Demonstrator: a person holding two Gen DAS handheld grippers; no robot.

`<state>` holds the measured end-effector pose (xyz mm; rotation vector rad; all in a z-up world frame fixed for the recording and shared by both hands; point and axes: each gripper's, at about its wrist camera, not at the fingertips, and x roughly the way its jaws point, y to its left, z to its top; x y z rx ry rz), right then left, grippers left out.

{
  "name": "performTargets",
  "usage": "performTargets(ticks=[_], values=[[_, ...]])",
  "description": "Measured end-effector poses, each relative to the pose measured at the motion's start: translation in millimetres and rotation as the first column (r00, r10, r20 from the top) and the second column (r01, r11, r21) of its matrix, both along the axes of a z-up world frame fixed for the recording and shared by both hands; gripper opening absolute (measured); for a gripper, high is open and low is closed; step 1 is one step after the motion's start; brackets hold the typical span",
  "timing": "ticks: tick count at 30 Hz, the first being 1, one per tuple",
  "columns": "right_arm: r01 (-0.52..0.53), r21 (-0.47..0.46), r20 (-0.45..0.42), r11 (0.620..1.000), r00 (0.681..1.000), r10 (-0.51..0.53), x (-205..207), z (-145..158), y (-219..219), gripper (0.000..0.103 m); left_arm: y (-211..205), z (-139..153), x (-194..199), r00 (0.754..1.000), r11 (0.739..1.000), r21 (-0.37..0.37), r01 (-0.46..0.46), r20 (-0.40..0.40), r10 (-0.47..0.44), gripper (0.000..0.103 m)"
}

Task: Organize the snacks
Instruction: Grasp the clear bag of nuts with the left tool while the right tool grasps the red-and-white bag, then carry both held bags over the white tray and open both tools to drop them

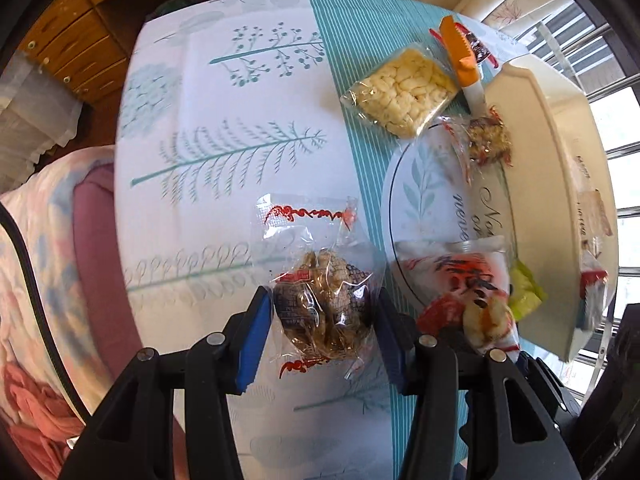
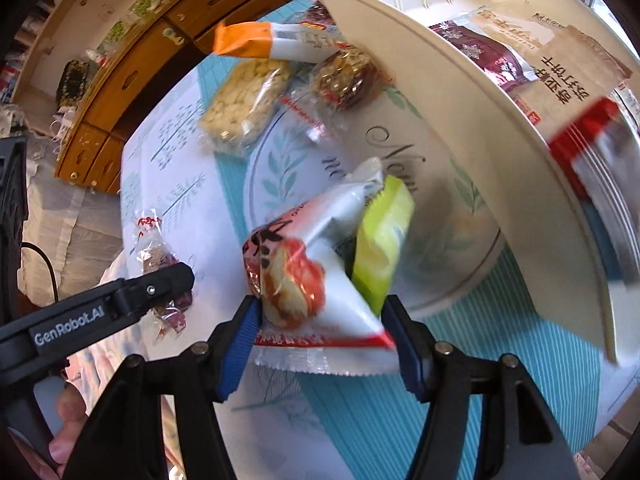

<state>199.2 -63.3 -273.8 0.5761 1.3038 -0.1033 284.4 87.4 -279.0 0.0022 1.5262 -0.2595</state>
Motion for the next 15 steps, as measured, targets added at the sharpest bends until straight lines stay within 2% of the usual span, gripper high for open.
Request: performTargets(ticks=[5,9,15], values=[[-0.032,0.002,0.002,0.999,0.999,0.032,-20,13,10,0.059,16,30,-30,0.999,0.999,-0.034,-0.025,0.039,0.026,0.049],[-0.061,-0.007,0.037,0.998,0.997,0.061,-32,28,19,0.039,36,53,-52,0.997,0.997,-0.070,-0.041,0.068,0.046,0.049],[-0.076,-0.023,0.102,0.997,0.992,0.078,-49,49,25,0.036,46,72,-71,0.993,0.992,-0.115,-0.047,0.103,0.059,0.049]])
